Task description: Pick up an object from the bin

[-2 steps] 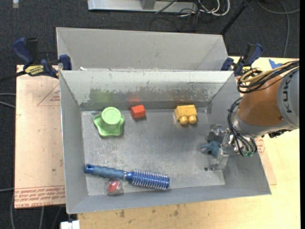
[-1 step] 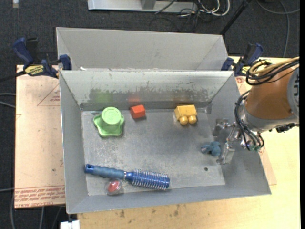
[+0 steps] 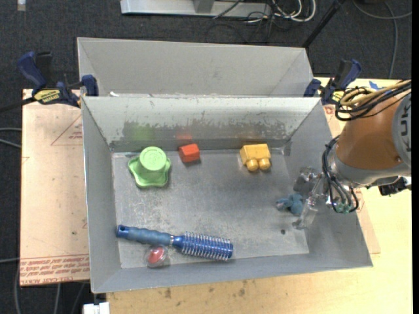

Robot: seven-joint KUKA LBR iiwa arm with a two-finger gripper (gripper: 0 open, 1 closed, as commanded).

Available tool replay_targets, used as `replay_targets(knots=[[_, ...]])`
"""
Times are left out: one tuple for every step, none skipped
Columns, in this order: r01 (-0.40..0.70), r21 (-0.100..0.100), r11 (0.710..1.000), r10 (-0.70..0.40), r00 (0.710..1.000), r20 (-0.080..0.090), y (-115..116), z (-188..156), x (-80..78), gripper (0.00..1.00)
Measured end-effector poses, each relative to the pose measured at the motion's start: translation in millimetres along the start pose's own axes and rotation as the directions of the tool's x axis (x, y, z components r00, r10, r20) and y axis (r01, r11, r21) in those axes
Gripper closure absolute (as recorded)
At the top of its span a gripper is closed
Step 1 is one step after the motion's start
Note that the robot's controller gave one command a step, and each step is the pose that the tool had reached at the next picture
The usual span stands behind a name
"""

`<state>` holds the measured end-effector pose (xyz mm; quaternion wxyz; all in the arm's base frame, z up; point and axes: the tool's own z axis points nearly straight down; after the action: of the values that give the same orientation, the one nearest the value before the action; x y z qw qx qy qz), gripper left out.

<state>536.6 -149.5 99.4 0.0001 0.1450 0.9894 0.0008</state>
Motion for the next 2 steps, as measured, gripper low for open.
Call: replay_targets(knots=[[-0.165, -0.004, 0.986, 0.165, 0.986, 0.000, 4.7, 30.0, -20.5, 0.00], [-0.161, -0.006, 0.987, 0.161, 0.987, -0.001, 6.7, 30.2, -20.6, 0.00]])
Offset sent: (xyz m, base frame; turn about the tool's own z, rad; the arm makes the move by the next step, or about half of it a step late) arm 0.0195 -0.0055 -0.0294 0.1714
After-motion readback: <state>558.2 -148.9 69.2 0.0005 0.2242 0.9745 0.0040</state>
